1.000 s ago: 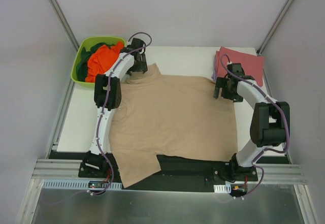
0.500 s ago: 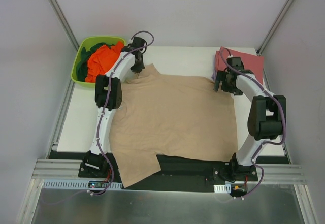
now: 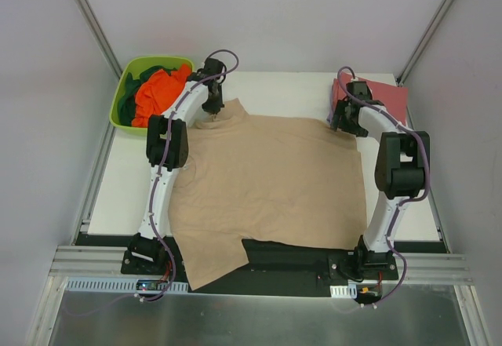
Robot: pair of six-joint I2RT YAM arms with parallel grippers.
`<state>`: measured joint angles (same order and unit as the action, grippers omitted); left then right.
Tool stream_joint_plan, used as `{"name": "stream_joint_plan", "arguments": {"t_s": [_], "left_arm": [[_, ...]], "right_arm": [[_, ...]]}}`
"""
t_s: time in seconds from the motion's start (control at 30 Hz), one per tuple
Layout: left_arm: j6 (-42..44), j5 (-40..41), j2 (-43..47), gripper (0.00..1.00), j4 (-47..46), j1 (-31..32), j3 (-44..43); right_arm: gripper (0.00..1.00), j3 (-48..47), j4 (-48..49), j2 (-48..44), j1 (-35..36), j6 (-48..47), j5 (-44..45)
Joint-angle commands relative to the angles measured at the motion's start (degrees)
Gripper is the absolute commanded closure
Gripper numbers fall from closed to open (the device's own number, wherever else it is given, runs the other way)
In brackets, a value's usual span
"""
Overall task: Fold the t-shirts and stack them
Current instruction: Grap the side of the flattened tshirt furthest away from the robot with both arms
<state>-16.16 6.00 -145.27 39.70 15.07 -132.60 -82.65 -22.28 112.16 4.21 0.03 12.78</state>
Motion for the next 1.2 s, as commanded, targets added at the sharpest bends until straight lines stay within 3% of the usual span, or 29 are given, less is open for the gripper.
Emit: {"name": "stream_joint_plan", "arguments": {"t_s": [0.0, 0.17, 0.43, 0.73, 0.9, 1.17], "left_arm": [[0.7, -1.4, 4.2, 1.0, -0.6, 0.4, 0.9], [0.3, -1.5, 4.6, 1.0, -1.0, 0.4, 1.5], [0.1, -1.0, 5.0, 1.0, -1.3, 0.4, 1.6], [0.3, -0.9, 5.8, 1.0, -1.7, 0.4, 0.8], [1.7, -0.8, 6.2, 1.0, -2.8, 0.2, -1.3], [3.6, -4.5, 6.6, 1.0, -7.3, -2.0, -5.8]], "right_arm": [[0.25, -3.8, 0.6, 1.6, -0.5, 2.2, -0.7], [0.29, -6.7, -3.8, 3.4, -1.0, 5.8, 2.3], [0.35, -6.9, -2.4, 5.0, -3.2, 9.9, -4.2], [0.7, -5.4, 0.7, 3.4, -3.3, 9.9, -3.2], [0.97, -5.9, 1.4, 3.2, -3.4, 8.4, -3.1], [1.0, -5.5, 3.6, 1.1, -3.5, 4.8, -3.5]]}}
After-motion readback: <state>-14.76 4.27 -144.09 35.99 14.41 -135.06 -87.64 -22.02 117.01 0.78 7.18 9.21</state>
